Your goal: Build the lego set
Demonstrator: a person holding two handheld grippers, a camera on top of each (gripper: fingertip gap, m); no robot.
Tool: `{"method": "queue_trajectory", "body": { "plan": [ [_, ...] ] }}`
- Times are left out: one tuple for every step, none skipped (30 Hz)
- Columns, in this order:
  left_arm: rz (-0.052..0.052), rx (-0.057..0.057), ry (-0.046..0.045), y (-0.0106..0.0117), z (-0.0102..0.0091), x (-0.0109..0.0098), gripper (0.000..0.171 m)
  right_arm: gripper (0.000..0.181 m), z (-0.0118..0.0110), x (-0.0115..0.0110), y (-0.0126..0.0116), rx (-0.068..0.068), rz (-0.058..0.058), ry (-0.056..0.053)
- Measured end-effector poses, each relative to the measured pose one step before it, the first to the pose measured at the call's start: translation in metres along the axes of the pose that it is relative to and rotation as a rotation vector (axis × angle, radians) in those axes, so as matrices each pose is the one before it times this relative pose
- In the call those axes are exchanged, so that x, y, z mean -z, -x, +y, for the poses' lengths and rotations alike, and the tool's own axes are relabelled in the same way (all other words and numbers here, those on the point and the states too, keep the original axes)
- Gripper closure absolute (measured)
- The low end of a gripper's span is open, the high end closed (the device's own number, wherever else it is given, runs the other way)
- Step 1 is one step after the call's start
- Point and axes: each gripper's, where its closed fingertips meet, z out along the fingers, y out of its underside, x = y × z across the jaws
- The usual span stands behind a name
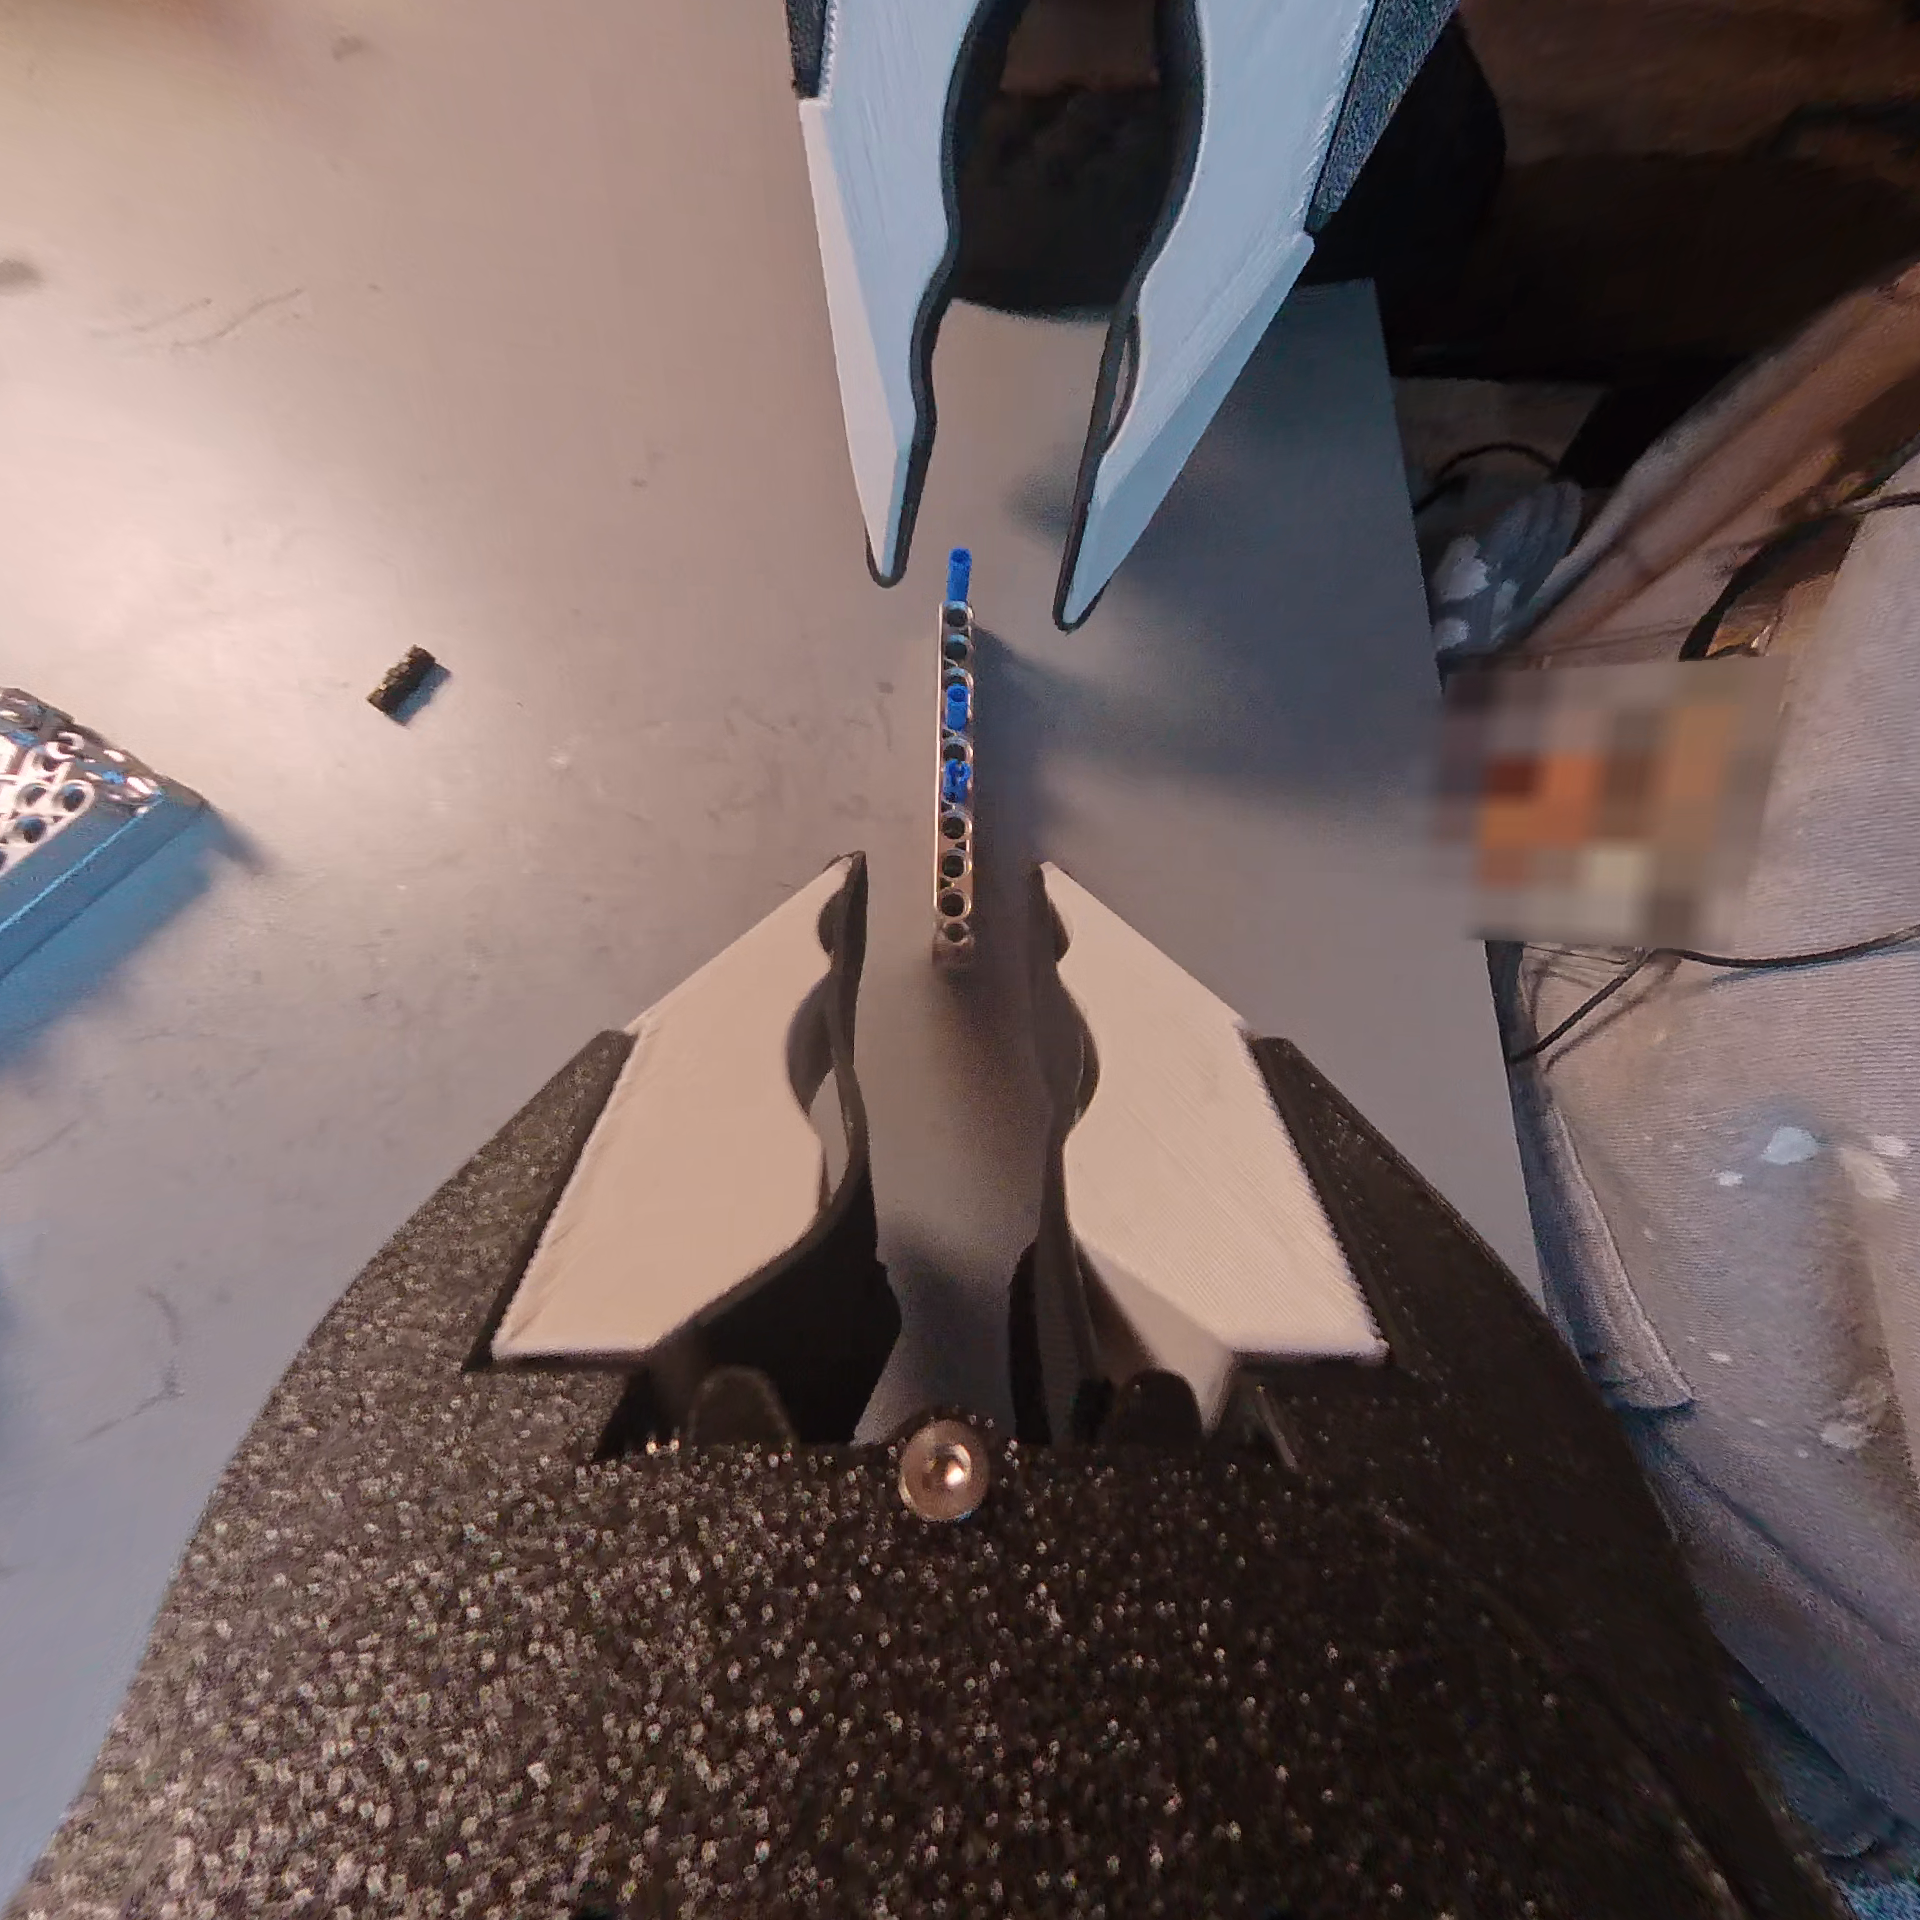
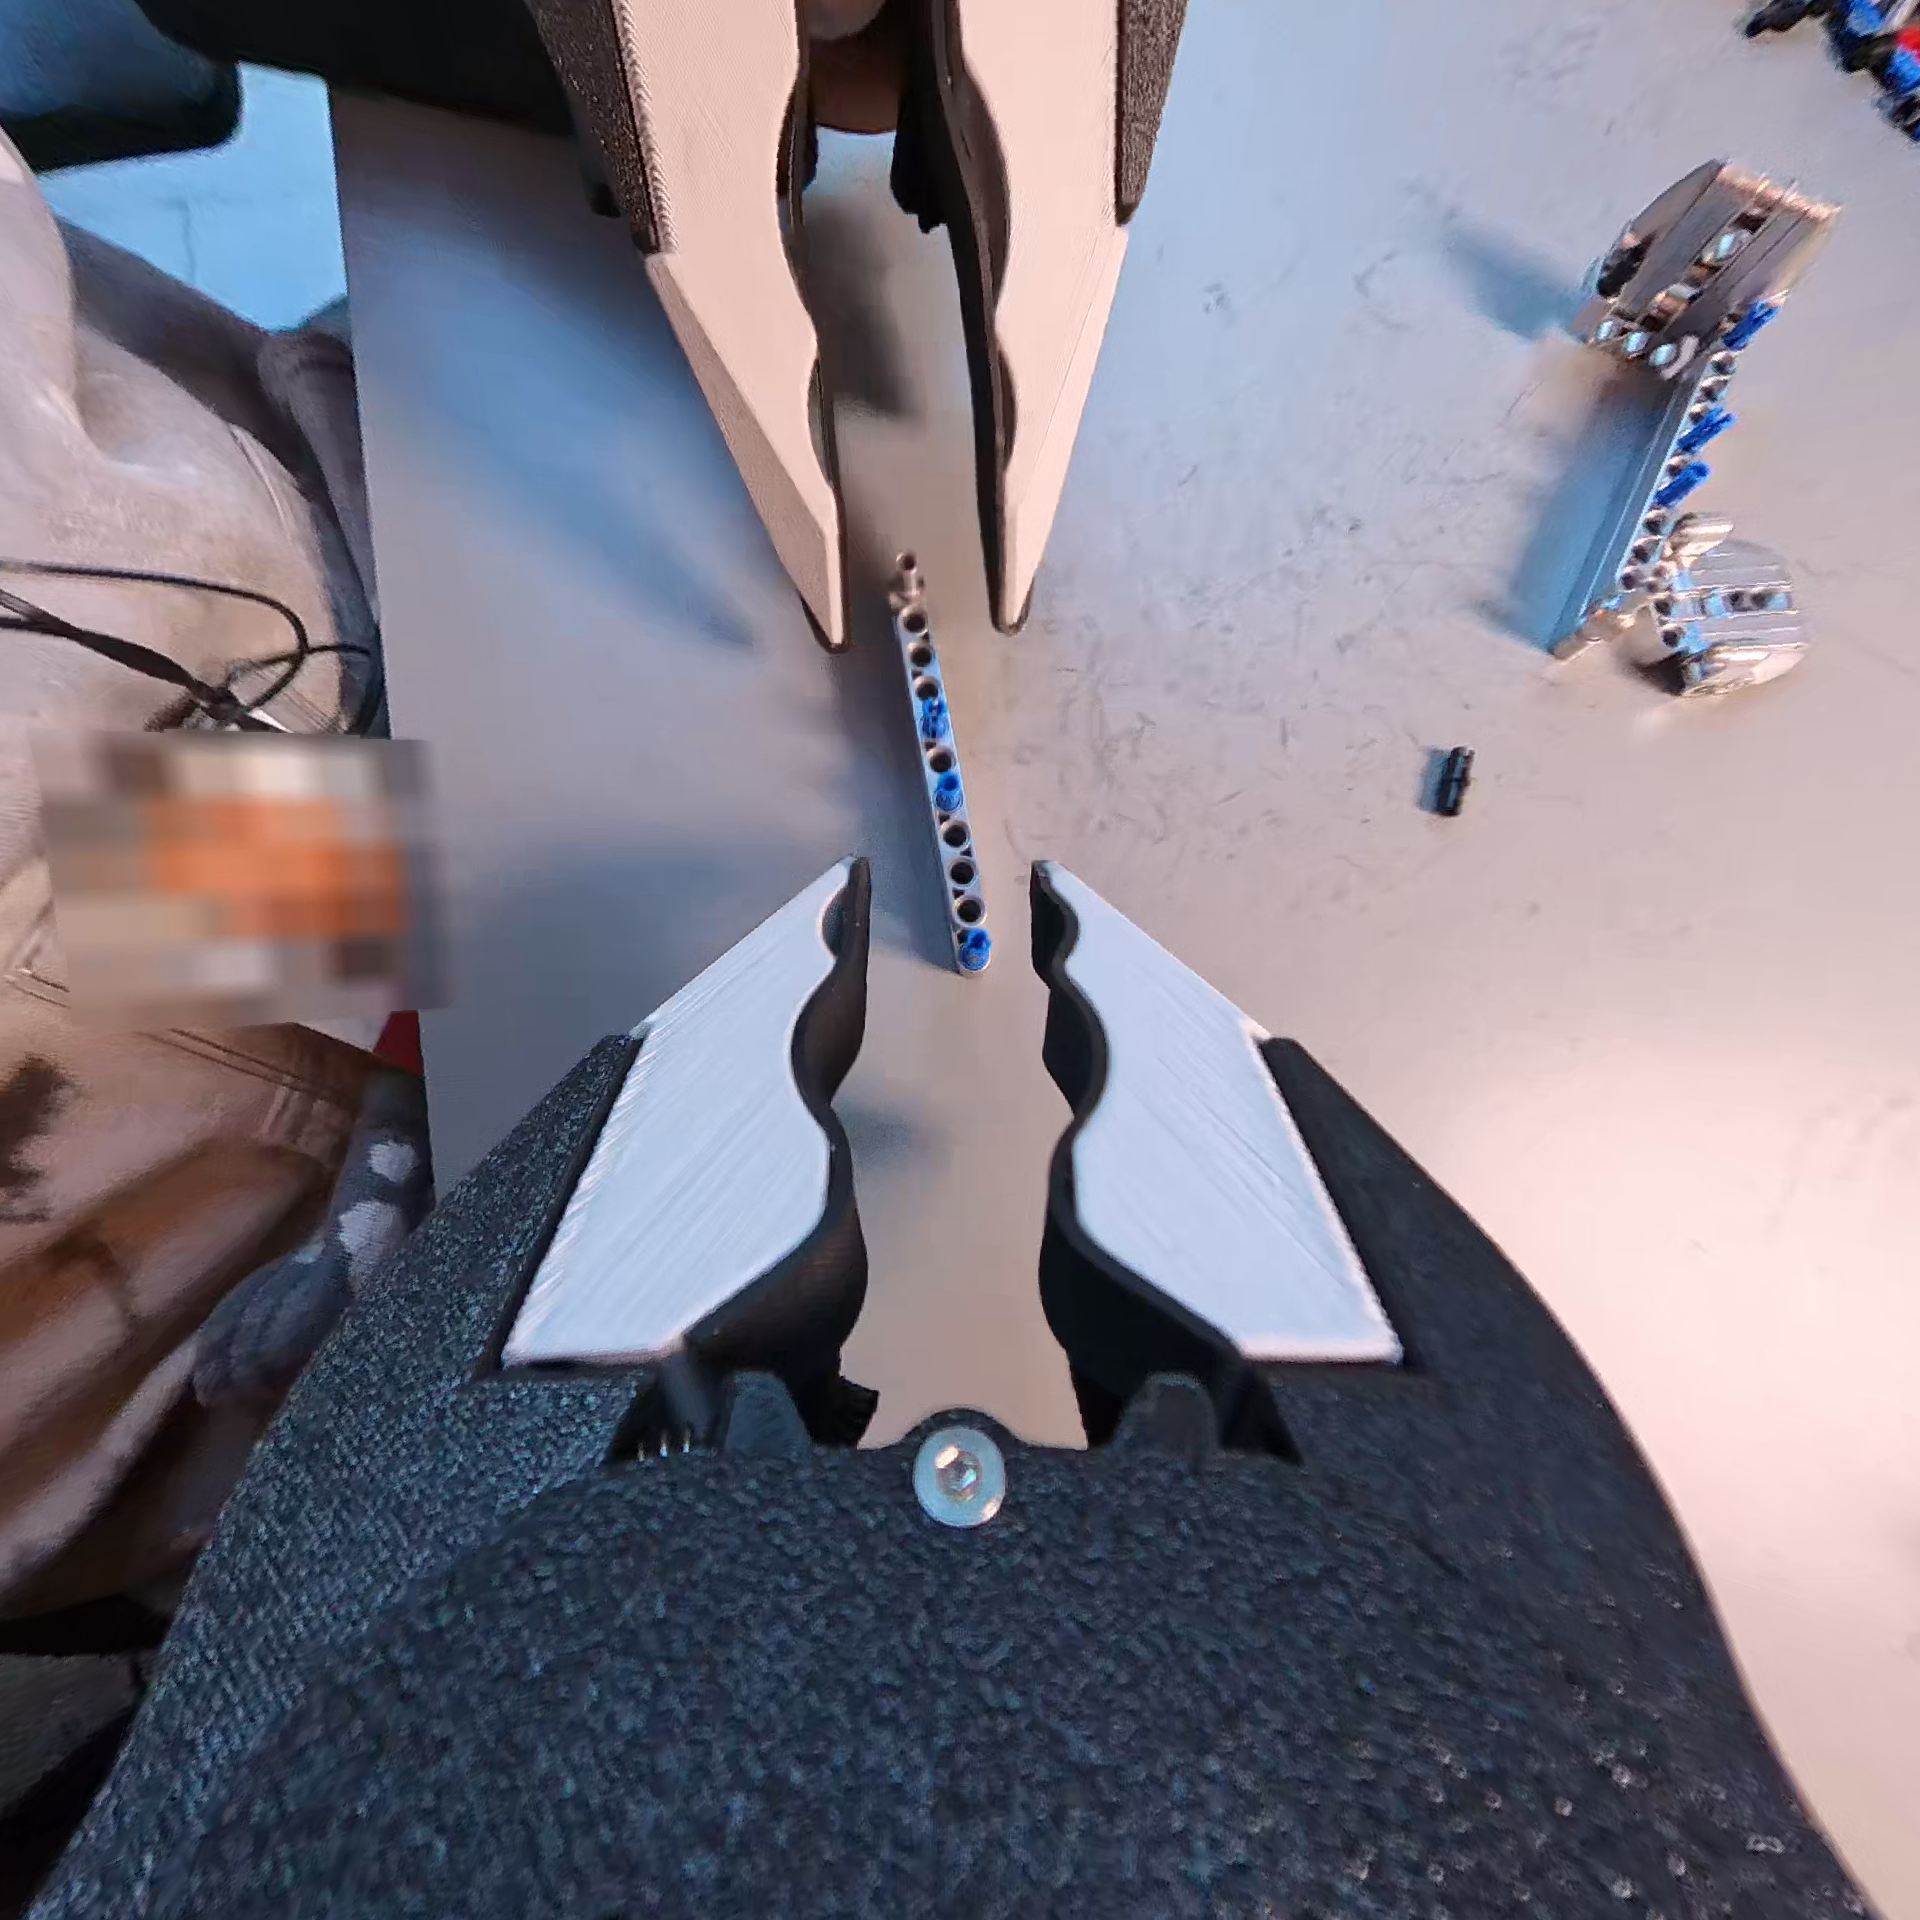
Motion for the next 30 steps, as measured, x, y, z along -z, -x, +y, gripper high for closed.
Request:
{"method": "queue_trajectory", "body": {
  "plan": [
    [-0.0038, -0.0109, 0.01991, -0.00077, 0.00325, -0.00390, 0.144, 0.152, 0.00119, -0.00324, 0.00104, 0.0086, -0.0005, 0.0119],
    [-0.0054, -0.0142, 0.01745, -0.00040, 0.00254, -0.00317, 0.145, 0.153, 0.00113, -0.00353, 0.00078, 0.0058, -0.0029, 0.0140],
    [0.0012, -0.0130, 0.01199, -0.00073, 0.00169, -0.00208, 0.148, 0.155, 0.00153, -0.00355, 0.00028, 0.0077, -0.0017, 0.0171],
    [0.0012, -0.0062, 0.00481, -0.00011, 0.00089, -0.00101, 0.153, 0.161, 0.00199, -0.00330, -0.00118, 0.0076, 0.0052, 0.0186],
    [0.0020, 0.0003, 0.00139, 0.00042, 0.00098, -0.00050, 0.164, 0.169, 0.00211, -0.00299, -0.00071, 0.0054, 0.0002, 0.0173],
    [0.0066, 0.0103, -0.00220, 0.00055, 0.00091, -0.00039, 0.166, 0.174, 0.00102, -0.00222, 0.00142, 0.0033, -0.0146, 0.0092],
    [0.0121, 0.0263, -0.00951, 0.00057, -0.00018, 0.00038, 0.166, 0.175, -0.00109, -0.00100, 0.00081, -0.0042, -0.0116, -0.0038],
    [0.0220, 0.0355, -0.00999, 0.00013, -0.00022, 0.00095, 0.166, 0.175, -0.00091, 0.00004, 0.00008, -0.0073, -0.0112, -0.0024],
    [0.0303, 0.0442, -0.01949, 0.00001, -0.00169, 0.00206, 0.166, 0.175, -0.00219, 0.00161, -0.00078, -0.0084, -0.0096, -0.0102],
    [0.0366, 0.0572, -0.03042, 0.00080, -0.00363, 0.00354, 0.166, 0.174, -0.00358, 0.00342, -0.00319, -0.0024, 0.0032, -0.0179],
    [0.0442, 0.0686, -0.03957, 0.00085, -0.00560, 0.00462, 0.167, 0.173, -0.00507, 0.00491, -0.00480, 0.0045, 0.0147, -0.0244],
    [0.0557, 0.0709, -0.04573, -0.00048, -0.00688, 0.00565, 0.167, 0.170, -0.00706, 0.00565, -0.00514, 0.0127, 0.0210, -0.0350],
    [0.0596, 0.0655, -0.04313, -0.00146, -0.00657, 0.00547, 0.167, 0.166, -0.00862, 0.00578, -0.00562, 0.0226, 0.0314, -0.0446],
    [0.0397, 0.0574, -0.04047, 0.00099, -0.00593, 0.00489, 0.167, 0.156, -0.00834, 0.00516, -0.00553, 0.0302, 0.0356, -0.0421],
    [0.0271, 0.0515, -0.03792, 0.00208, -0.00528, 0.00442, 0.167, 0.148, -0.00646, 0.00373, -0.00363, 0.0379, 0.0305, -0.0276],
    [0.0362, 0.0458, -0.02588, -0.00021, -0.00362, 0.00356, 0.167, 0.142, -0.00412, 0.00217, -0.00277, 0.0494, 0.0340, -0.0109],
    [0.0325, 0.0376, -0.01324, -0.00084, -0.00169, 0.00268, 0.167, 0.139, -0.00214, 0.00061, -0.00241, 0.0607, 0.0402, 0.0032],
    [0.0175, 0.0292, -0.01024, 0.00023, -0.00128, 0.00163, 0.167, 0.137, -0.00103, -0.00086, -0.00190, 0.0643, 0.0409, 0.0101],
    [0.0150, 0.0219, -0.00757, -0.00015, -0.00093, 0.00078, 0.167, 0.137, -0.00107, -0.00189, -0.00084, 0.0571, 0.0330, 0.0107],
    [0.0187, 0.0205, -0.00234, -0.00122, -0.00033, -0.00005, 0.167, 0.137, -0.00073, -0.00268, -0.00027, 0.0442, 0.0249, 0.0115],
    [0.0164, 0.0169, -0.00364, -0.00145, -0.00069, -0.00031, 0.167, 0.141, 0.00155, -0.00351, -0.00116, 0.0315, 0.0219, 0.0258],
    [0.0147, 0.0128, -0.00476, -0.00162, -0.00078, -0.00020, 0.167, 0.149, 0.00296, -0.00364, 0.00032, 0.0329, 0.0068, 0.0292],
    [0.0165, 0.0108, -0.00603, -0.00197, -0.00080, -0.00016, 0.167, 0.161, 0.00170, -0.00294, -0.00123, 0.0276, 0.0143, 0.0154],
    [0.0132, 0.0100, -0.01226, -0.00152, -0.00153, 0.00041, 0.167, 0.164, 0.00194, -0.00279, 0.00006, 0.0179, -0.0003, 0.0140],
    [-0.0010, 0.0064, -0.01546, 0.00046, -0.00197, 0.00123, 0.166, 0.167, 0.00166, -0.00216, 0.00336, 0.0080, -0.0261, 0.0149],
    [-0.0105, -0.0112, -0.00984, 0.00099, -0.00125, 0.00168, 0.166, 0.167, -0.00009, -0.00129, -0.00097, -0.0050, 0.0003, 0.0024],
    [-0.0213, -0.0453, -0.00747, 0.00009, -0.00104, 0.00204, 0.165, 0.167, -0.00101, -0.00016, 0.00030, -0.0078, -0.0117, -0.0064],
    [-0.0351, -0.0812, -0.00827, -0.00077, -0.00171, 0.00225, 0.156, 0.167, 0.00046, 0.00000, 0.00091, -0.0186, -0.0196, 0.0012],
    [-0.0670, -0.1028, -0.00907, 0.00177, -0.00271, 0.00277, 0.142, 0.167, 0.00170, -0.00003, -0.00026, -0.0216, -0.0124, 0.0061],
    [-0.0919, -0.1130, 0.00090, 0.00473, -0.00210, 0.00299, 0.136, 0.166, 0.00225, -0.00003, -0.00057, -0.0192, -0.0094, 0.0063]
  ]
}}
